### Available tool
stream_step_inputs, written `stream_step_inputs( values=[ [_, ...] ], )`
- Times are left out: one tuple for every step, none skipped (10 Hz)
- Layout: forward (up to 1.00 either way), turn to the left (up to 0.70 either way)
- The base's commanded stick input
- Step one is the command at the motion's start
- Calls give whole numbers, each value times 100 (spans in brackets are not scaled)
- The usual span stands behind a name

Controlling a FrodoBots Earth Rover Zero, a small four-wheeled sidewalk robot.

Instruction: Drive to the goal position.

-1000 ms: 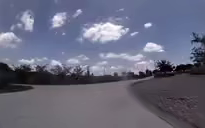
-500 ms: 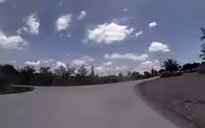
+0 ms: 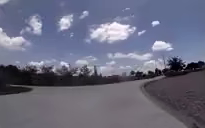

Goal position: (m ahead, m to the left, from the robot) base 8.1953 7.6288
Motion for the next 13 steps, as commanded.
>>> stream_step_inputs(
  values=[
    [85, 0],
    [85, 0],
    [85, 0],
    [85, 0],
    [85, 0],
    [85, 0],
    [85, 0],
    [85, 0],
    [85, 0],
    [85, 0],
    [85, 0],
    [85, 13],
    [85, 29]
  ],
)
